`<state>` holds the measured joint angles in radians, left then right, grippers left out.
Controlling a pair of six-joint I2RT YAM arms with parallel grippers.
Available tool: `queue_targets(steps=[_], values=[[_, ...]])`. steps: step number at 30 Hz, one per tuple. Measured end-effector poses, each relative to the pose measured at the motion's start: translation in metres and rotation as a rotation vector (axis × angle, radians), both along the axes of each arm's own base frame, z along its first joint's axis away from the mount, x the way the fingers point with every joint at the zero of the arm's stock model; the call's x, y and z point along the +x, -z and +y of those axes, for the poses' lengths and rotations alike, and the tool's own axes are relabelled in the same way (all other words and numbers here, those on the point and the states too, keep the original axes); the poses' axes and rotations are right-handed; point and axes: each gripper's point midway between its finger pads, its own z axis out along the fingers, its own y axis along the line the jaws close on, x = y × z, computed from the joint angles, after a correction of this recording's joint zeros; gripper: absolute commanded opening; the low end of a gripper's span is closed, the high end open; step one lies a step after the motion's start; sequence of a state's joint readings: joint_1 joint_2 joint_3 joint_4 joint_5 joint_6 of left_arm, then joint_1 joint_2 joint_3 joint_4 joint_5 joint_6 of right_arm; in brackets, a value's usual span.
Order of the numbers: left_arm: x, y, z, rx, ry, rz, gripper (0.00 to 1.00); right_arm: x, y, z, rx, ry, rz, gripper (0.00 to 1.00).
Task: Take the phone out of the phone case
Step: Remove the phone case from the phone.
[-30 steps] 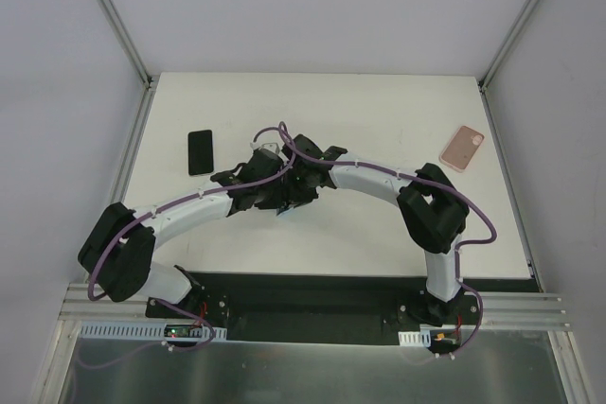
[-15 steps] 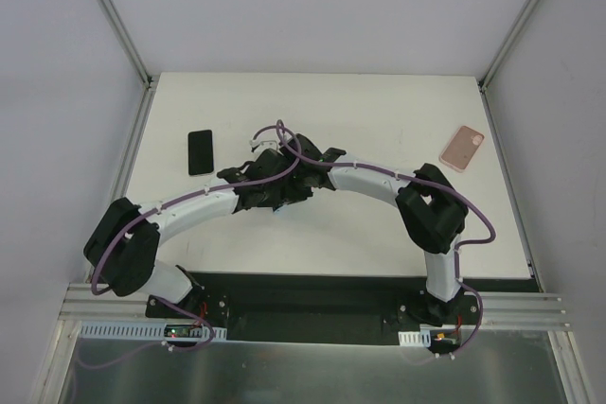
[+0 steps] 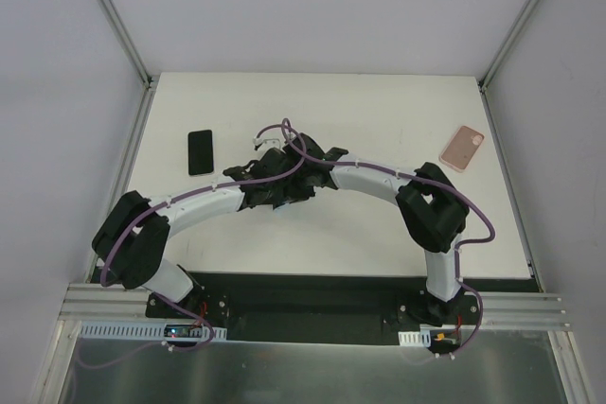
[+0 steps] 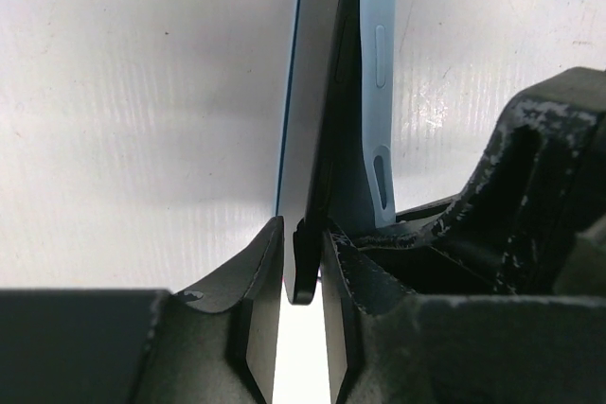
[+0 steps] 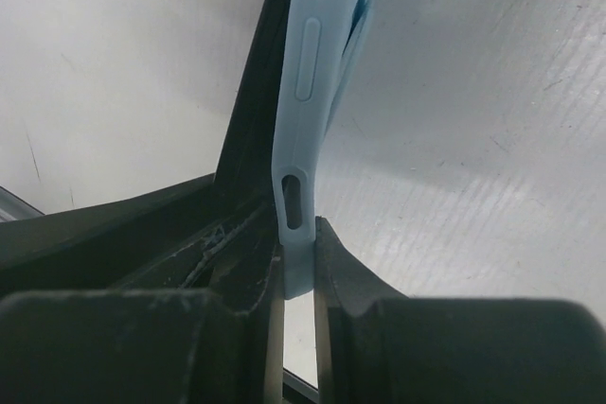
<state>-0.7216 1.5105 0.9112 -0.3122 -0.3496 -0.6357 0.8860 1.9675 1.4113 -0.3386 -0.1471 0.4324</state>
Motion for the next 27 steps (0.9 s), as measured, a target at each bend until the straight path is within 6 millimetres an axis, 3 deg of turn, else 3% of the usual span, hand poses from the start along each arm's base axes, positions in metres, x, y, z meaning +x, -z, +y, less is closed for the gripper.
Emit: queue_targets(steps=[7,8,20,27], values=[[0.007,0.003,-0.004,0.001,0.000,-0.025,0.11,0.004,0.002,-0.003,-0.004,0.023,-0.001,0.01],[0.007,0.003,-0.004,0.002,0.001,-0.027,0.00,0.004,0.002,-0.002,-0.002,0.023,-0.004,0.01],[0.008,0.000,-0.001,-0.006,0.028,-0.059,0.00,0.007,0.000,-0.002,0.056,-0.014,-0.083,0.01],[0.000,-0.002,-0.002,-0.150,0.038,-0.012,0.00,0.001,-0.002,-0.010,0.079,-0.046,-0.127,0.01]])
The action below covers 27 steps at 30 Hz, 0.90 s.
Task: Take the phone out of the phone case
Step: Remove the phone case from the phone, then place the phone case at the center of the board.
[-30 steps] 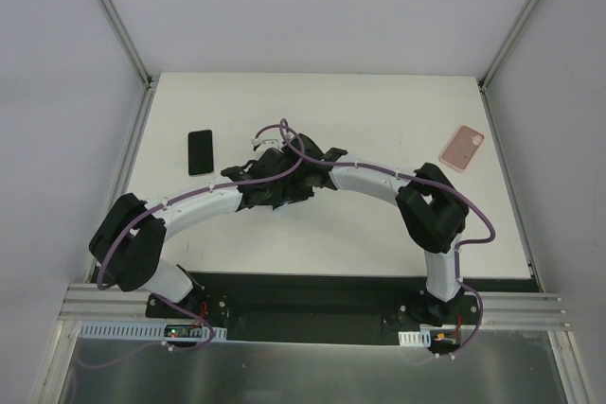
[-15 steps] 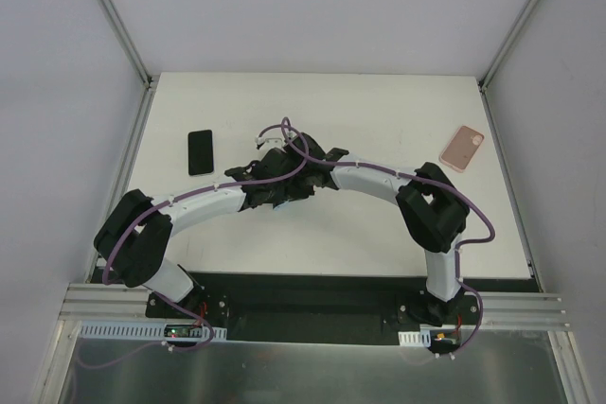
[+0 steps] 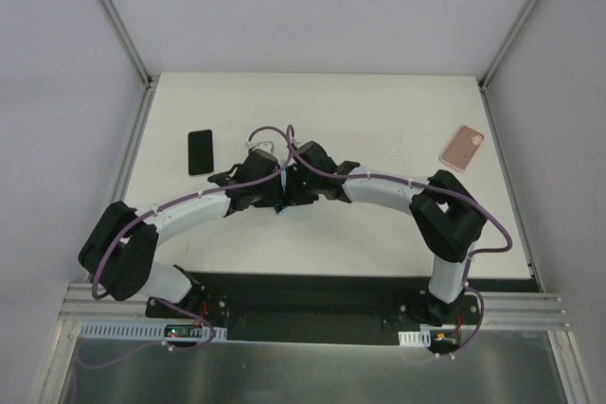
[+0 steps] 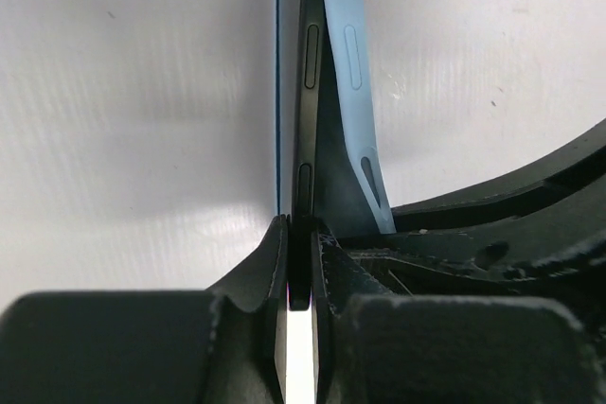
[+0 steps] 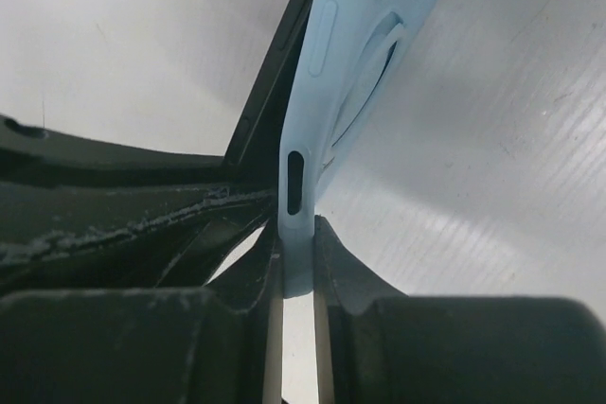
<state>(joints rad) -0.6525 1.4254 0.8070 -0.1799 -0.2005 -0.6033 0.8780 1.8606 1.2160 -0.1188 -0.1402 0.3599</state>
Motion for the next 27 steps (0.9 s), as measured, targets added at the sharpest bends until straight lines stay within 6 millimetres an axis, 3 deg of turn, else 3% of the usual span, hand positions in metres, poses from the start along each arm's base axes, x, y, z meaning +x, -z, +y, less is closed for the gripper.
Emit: queue_targets(steps=[6,9,12,15,18,22,27], values=[[-0.019,-0.006,-0.001,-0.115,0.028,0.068,0.00,-0.018,-0.004,-0.008,0.002,-0.046,-0.017,0.01],[-0.022,-0.009,0.023,-0.084,-0.012,0.082,0.00,-0.016,0.004,-0.038,-0.094,-0.018,-0.028,0.01],[-0.007,-0.013,0.055,-0.025,-0.118,0.036,0.00,-0.032,0.027,-0.081,-0.235,0.000,0.052,0.01],[-0.003,-0.011,0.079,0.032,-0.194,0.035,0.00,-0.040,0.025,-0.090,-0.257,-0.011,0.064,0.01],[-0.006,-0.012,0.078,0.035,-0.189,0.038,0.00,-0.048,0.011,-0.099,-0.272,-0.033,0.042,0.01],[-0.008,-0.020,0.079,0.023,-0.185,0.022,0.00,-0.055,0.007,-0.121,-0.323,-0.028,0.056,0.01],[-0.008,-0.037,0.081,0.023,-0.183,-0.004,0.00,-0.030,-0.004,-0.151,-0.318,0.084,0.069,0.01]])
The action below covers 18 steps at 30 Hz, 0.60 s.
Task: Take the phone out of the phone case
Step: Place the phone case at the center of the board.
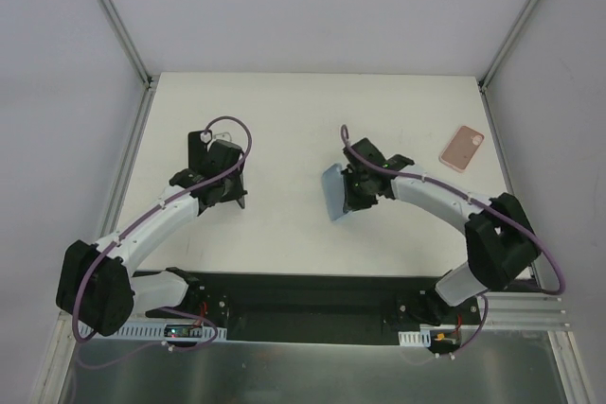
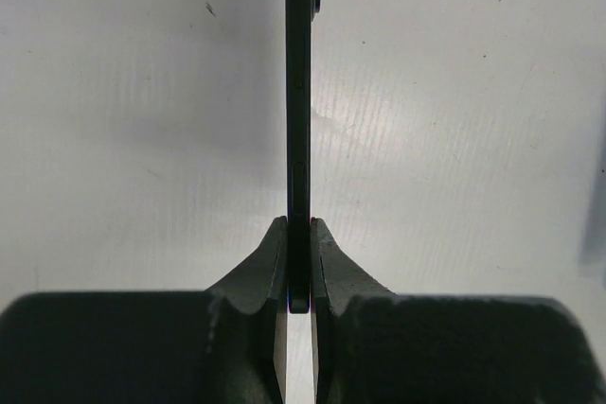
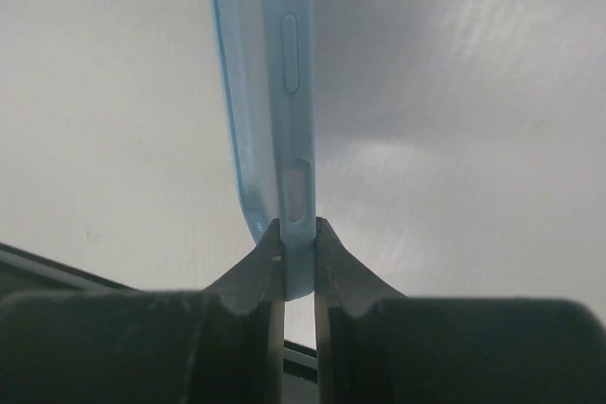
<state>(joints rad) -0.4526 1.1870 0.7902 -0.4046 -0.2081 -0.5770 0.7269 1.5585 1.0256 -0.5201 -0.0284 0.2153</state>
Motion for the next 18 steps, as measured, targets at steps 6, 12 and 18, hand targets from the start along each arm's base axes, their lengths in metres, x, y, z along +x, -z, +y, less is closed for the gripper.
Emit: queue_targets(steps=[6,12,18], values=[[0.012,-0.018,0.010,0.083,-0.007,-0.026,0.00,0.057,-0.031,-0.062,0.089,0.264,-0.067,0.01],[0.038,-0.021,0.015,0.196,-0.010,0.002,0.00,0.100,-0.040,-0.122,0.170,0.492,-0.084,0.01],[0.060,-0.001,0.016,0.307,-0.005,0.079,0.00,0.140,-0.016,-0.153,0.179,0.612,-0.028,0.60]])
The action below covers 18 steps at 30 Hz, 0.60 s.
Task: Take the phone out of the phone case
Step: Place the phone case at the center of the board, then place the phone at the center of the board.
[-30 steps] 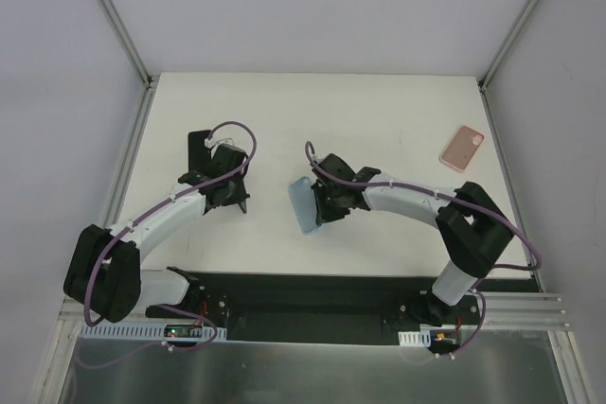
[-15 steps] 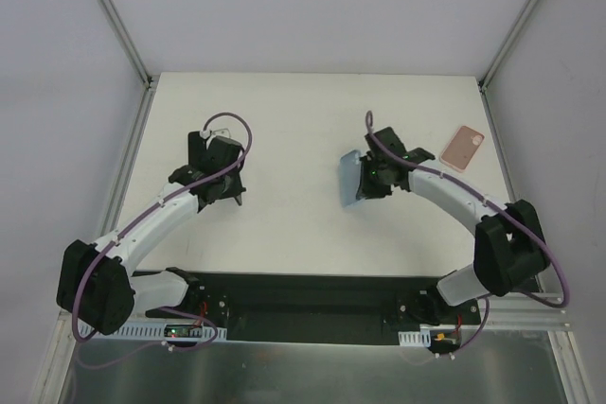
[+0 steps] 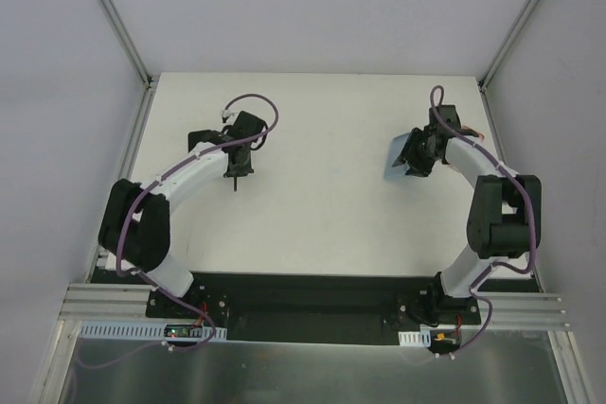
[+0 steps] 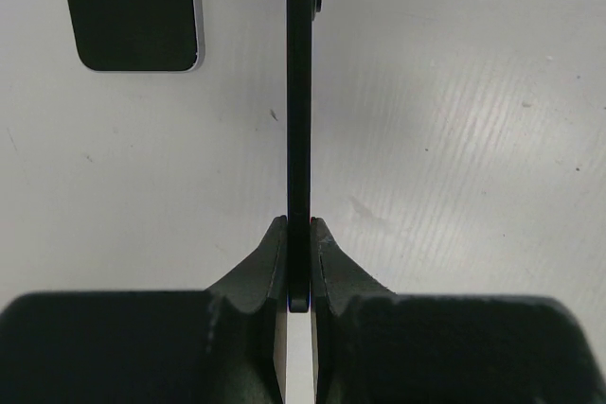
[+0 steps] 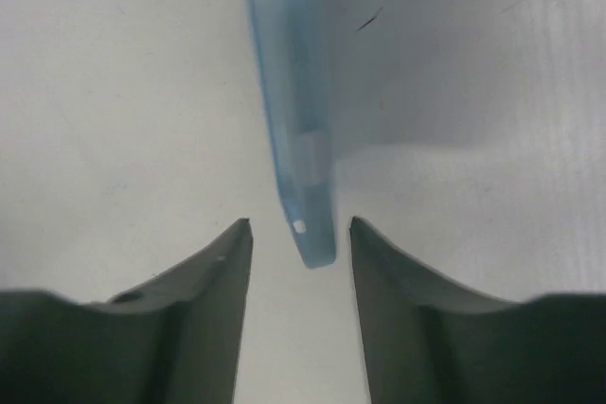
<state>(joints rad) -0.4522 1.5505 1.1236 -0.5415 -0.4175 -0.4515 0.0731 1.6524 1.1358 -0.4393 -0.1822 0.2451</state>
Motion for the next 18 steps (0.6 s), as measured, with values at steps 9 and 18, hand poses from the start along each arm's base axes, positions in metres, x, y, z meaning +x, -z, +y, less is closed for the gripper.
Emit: queue_targets(steps=[9,18], values=[[0.020,0.017,0.007,0.134,0.003,0.070,0.00,-0.002,0.014,-0.034,-0.036,0.086,0.066,0.84],[0.009,0.021,0.025,0.225,-0.020,0.098,0.00,-0.031,-0.057,-0.034,-0.037,0.079,-0.134,0.84]])
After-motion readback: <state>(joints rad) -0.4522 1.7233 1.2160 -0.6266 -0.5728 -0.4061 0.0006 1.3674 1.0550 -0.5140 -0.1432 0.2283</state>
